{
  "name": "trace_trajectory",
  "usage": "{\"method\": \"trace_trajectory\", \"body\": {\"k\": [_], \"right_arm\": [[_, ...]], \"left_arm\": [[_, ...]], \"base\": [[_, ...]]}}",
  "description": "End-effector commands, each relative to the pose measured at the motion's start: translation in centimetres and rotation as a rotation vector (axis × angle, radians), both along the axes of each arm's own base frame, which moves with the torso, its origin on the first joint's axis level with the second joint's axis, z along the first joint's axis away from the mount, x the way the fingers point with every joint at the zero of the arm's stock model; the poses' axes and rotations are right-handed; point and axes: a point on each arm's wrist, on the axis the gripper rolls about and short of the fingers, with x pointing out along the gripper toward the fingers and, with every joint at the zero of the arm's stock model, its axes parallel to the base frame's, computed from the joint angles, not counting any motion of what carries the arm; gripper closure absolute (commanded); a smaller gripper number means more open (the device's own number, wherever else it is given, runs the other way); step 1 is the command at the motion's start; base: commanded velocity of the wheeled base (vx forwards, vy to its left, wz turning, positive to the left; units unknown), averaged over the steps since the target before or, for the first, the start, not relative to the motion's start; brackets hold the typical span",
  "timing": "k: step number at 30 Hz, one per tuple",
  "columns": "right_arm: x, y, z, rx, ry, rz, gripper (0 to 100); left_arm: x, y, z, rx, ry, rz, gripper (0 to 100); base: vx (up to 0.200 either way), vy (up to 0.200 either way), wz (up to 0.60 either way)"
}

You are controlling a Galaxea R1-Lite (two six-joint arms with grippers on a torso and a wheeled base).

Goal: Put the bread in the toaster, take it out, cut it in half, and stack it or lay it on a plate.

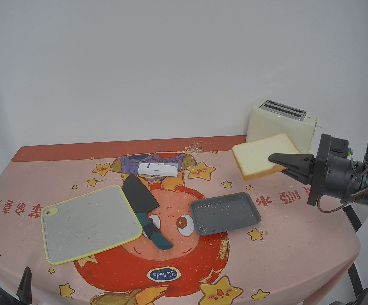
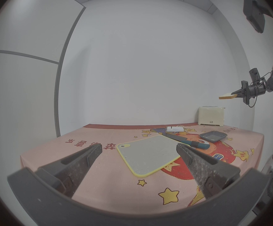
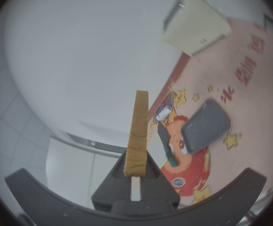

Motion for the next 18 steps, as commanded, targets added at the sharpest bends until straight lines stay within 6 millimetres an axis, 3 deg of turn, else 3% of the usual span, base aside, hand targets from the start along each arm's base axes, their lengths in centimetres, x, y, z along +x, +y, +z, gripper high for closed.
{"method": "trace_trajectory", "body": {"k": [1, 3, 5, 10, 16, 18], "right_arm": [[-0.8, -2.0, -0.6, -0.423, -0.355, -0.018, 100], [-0.6, -3.5, -2.1, -0.654, -0.476, -0.007, 100], [-0.5, -4.5, -3.1, -0.78, -0.518, 0.005, 100], [-0.8, -4.8, -3.2, -0.789, -0.526, 0.007, 100], [-0.2, -5.3, 0.8, -0.75, -0.651, -0.065, 100], [0.7, -6.6, 4.6, -0.764, -0.726, -0.13, 100]], "left_arm": [[0.1, 0.0, -0.5, -0.001, 0.015, 0.0, 0], [0.1, 0.0, -0.5, -0.001, 0.016, 0.0, 0], [0.1, 0.0, -0.5, -0.001, 0.015, 0.002, 0], [0.1, 0.0, -0.5, -0.001, 0.015, 0.0, 0], [0.1, 0.0, -0.5, -0.001, 0.015, 0.0, 0], [0.1, 0.0, -0.5, -0.001, 0.015, 0.0, 0]], "base": [[0.0, 0.0, 0.0], [0.0, 0.0, 0.0], [0.0, 0.0, 0.0], [0.0, 0.0, 0.0], [0.0, 0.0, 0.0], [0.0, 0.0, 0.0]]}}
